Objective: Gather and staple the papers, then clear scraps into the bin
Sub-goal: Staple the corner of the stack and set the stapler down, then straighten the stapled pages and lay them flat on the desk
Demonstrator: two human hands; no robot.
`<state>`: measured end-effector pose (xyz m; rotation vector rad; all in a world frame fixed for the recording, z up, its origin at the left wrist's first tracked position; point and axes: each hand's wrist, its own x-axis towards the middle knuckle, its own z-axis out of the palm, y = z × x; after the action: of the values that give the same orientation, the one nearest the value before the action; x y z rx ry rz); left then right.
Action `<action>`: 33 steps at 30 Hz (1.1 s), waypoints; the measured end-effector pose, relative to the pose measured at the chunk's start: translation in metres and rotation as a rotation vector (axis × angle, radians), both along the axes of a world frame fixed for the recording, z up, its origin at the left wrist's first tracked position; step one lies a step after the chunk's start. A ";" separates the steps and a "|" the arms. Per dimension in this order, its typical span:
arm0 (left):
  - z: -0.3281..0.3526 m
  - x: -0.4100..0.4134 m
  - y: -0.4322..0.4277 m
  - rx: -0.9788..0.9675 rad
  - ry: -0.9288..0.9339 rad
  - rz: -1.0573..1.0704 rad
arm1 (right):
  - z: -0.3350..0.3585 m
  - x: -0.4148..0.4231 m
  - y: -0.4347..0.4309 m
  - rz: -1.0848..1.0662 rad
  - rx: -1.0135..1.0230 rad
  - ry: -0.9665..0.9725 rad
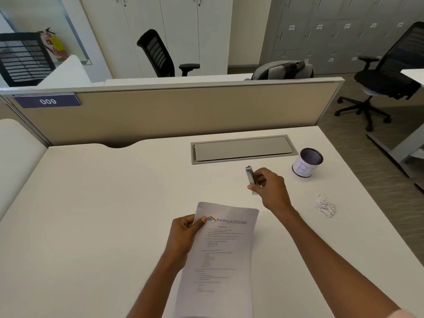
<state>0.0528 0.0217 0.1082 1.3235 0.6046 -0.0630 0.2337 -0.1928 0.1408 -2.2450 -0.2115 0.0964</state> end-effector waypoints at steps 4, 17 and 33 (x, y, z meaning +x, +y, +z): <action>-0.012 0.013 0.009 -0.016 0.029 -0.001 | -0.028 0.042 0.016 0.050 -0.141 -0.047; -0.046 0.051 0.025 -0.039 0.126 0.002 | -0.087 0.119 0.062 0.200 -0.470 -0.094; -0.034 0.044 0.032 -0.071 0.132 0.054 | -0.118 0.130 0.055 0.256 -0.351 -0.065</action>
<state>0.0965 0.0537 0.0739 1.2398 0.7431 -0.1271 0.3635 -0.1374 0.0225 -2.5609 -0.5537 0.2114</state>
